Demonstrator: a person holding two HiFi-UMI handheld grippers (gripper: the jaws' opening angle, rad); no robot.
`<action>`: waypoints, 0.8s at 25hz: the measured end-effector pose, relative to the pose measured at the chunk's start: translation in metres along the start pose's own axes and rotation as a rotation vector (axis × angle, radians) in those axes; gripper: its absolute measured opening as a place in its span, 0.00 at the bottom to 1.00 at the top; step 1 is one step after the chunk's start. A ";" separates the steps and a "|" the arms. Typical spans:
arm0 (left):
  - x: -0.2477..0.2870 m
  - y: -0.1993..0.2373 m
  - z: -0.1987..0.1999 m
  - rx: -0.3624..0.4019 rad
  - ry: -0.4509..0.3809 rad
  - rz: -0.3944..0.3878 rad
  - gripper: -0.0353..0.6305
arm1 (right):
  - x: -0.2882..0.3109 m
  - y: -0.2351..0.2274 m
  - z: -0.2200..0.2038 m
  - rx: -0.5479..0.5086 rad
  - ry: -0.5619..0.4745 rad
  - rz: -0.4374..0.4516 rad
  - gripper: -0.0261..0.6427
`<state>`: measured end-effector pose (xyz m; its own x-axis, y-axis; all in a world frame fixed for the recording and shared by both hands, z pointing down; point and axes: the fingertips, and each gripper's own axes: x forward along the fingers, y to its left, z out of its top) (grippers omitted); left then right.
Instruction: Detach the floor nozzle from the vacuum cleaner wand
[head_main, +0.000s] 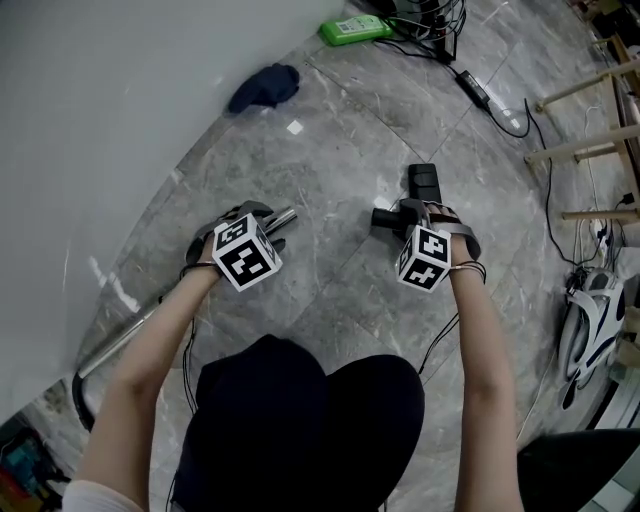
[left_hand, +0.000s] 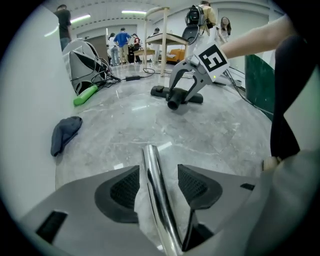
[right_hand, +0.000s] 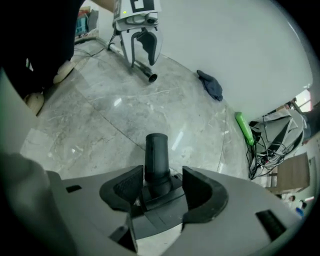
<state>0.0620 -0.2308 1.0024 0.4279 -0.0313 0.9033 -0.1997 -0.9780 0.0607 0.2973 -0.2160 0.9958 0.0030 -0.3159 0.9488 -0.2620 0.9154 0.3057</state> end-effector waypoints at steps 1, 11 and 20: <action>-0.004 0.000 0.005 -0.011 -0.020 -0.002 0.39 | -0.003 -0.002 0.004 0.043 -0.026 -0.002 0.39; -0.045 0.011 0.041 -0.079 -0.262 0.066 0.23 | -0.068 -0.028 0.040 0.743 -0.540 -0.098 0.38; -0.128 0.032 0.080 -0.245 -0.441 0.198 0.07 | -0.162 -0.061 0.020 1.247 -0.807 -0.339 0.06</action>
<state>0.0713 -0.2749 0.8546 0.6800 -0.3457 0.6466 -0.4914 -0.8694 0.0520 0.2935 -0.2263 0.8222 -0.1751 -0.8869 0.4275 -0.9803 0.1168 -0.1593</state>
